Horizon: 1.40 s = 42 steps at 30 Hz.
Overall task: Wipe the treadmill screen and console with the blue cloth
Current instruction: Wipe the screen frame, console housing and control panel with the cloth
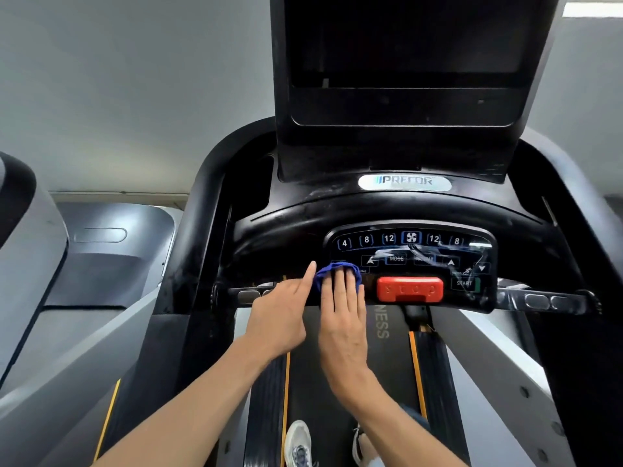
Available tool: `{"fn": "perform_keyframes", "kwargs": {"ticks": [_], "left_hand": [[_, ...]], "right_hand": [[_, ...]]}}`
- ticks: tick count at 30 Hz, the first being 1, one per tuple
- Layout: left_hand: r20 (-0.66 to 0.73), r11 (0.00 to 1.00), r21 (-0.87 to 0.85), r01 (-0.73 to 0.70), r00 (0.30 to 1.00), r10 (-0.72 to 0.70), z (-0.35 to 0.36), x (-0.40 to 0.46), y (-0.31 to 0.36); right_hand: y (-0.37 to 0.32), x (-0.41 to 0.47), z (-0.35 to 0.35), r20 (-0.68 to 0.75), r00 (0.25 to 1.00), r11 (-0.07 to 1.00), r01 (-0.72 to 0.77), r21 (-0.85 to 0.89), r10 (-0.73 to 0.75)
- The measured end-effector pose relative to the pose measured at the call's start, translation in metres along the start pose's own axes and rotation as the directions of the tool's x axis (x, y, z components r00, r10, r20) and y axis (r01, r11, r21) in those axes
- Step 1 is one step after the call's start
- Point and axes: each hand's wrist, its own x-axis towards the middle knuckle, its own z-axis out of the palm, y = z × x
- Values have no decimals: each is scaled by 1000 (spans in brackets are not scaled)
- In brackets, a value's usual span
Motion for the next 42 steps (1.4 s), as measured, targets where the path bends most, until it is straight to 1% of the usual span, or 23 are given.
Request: {"fn": "perform_keyframes", "kwargs": {"ticks": [2,3,5,7,9,11,13,16,17,19,21,24,26,28,30,32,33,34,35,37,38,40,42], "left_hand": [[5,1000,21,0,1000,0,0,1,-1],[16,1000,31,2,1000,-3,-2,2,-1],[29,999,47,6,1000,-8,-1,-1,-1],[27,999,29,14,1000,-14,-1,-4,0],[29,1000,7,14,999,-15,-1,-4,1],[34,1000,-5,11,999,-11,-2,-2,1],[53,1000,19,0,999,-1,-3,-1,-1],[71,1000,9,1,998,-2,-3,-4,-3],[66,1000,-1,3,998,-3,-3,-5,-3],[65,1000,-17,-4,998,5,-2,-4,-1],[79,1000,-18,-20,997,21,-3,-2,-3],[134,999,-14,-38,990,39,-2,-1,-9],[175,998,-57,-39,983,48,0,-3,-11],[174,984,-175,-44,982,75,2,-4,-13],[87,954,-294,-53,993,82,9,-10,-17],[-97,900,-430,-74,995,35,15,-22,-16],[-182,847,-523,-92,983,-6,17,-29,-14],[-223,768,-631,-107,974,-47,15,-36,-9],[-209,675,-730,-108,976,-69,11,-42,-4],[-96,512,-855,-86,995,6,3,-49,2],[-39,486,-871,-70,997,73,2,-52,3],[31,535,-843,-53,989,147,3,-56,2],[53,603,-797,-25,992,112,5,-58,0]], "right_hand": [[9,21,-4,-9,999,999,39,-3,-39],[15,33,-9,-6,1000,1000,-5,2,5],[20,44,-20,-21,987,987,-160,0,160],[5,27,-14,-36,970,970,-241,19,242],[-19,5,-6,17,976,976,-218,14,218],[-19,12,-6,12,987,987,-159,30,159],[0,38,-16,35,981,979,-192,62,190],[11,36,-17,-49,960,960,-275,47,277],[3,23,-11,-32,964,963,-263,52,265],[-11,-7,-1,16,990,990,-143,19,143],[-3,-4,0,33,999,999,-43,8,42],[14,27,-14,-1,984,983,-179,42,179],[6,17,-20,19,973,970,-229,80,228],[-3,-12,-17,82,985,977,-165,134,155],[-3,-39,-12,139,986,967,-126,222,96],[0,-50,-10,175,977,908,-182,377,123],[1,-51,-14,198,966,849,-241,470,164],[2,-49,-24,241,947,771,-313,555,211],[4,-47,-34,293,927,698,-369,614,233],[8,-40,-52,358,899,608,-436,664,253],[10,-37,-58,385,887,583,-458,671,254],[12,-31,-68,414,878,552,-474,686,240],[13,-28,-73,395,885,548,-464,696,247]]}}
